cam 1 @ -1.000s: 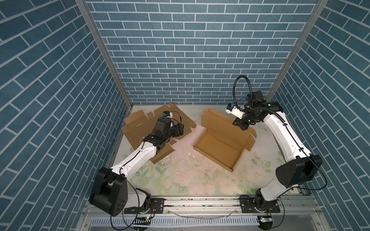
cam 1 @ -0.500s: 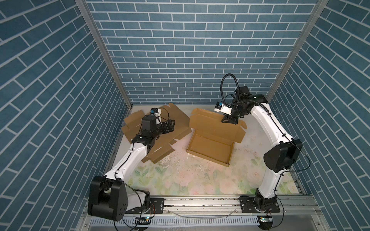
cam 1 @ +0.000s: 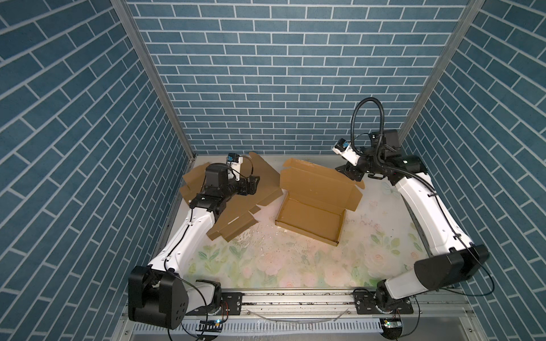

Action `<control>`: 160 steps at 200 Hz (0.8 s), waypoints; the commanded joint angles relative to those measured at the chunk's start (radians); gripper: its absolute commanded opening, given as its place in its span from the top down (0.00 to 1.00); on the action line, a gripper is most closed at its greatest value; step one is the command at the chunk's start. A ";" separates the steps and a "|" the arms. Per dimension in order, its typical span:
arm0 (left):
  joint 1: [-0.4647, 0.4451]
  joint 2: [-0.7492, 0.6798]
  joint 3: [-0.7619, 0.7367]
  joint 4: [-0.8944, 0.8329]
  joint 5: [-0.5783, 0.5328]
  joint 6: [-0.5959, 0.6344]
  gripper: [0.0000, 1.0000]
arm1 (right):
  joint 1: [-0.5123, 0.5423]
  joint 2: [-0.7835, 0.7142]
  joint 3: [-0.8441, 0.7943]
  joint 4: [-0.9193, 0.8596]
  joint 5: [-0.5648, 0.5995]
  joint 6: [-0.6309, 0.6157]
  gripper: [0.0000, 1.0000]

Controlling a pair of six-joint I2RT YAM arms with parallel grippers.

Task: Fold the paper box

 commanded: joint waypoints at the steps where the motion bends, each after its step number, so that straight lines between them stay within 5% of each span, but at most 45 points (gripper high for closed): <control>1: -0.018 0.042 0.039 -0.041 0.108 0.136 0.08 | -0.046 -0.117 -0.130 0.149 0.053 0.291 0.44; 31: -0.066 0.137 0.115 -0.070 0.185 0.239 0.09 | -0.137 -0.249 -0.277 0.130 0.041 0.474 0.44; 74: -0.083 0.309 0.236 -0.127 0.253 0.350 0.12 | -0.268 -0.388 -0.501 0.106 -0.054 0.521 0.39; 160: -0.098 0.578 0.483 -0.216 0.379 0.468 0.18 | -0.354 -0.253 -0.638 0.238 -0.210 0.473 0.39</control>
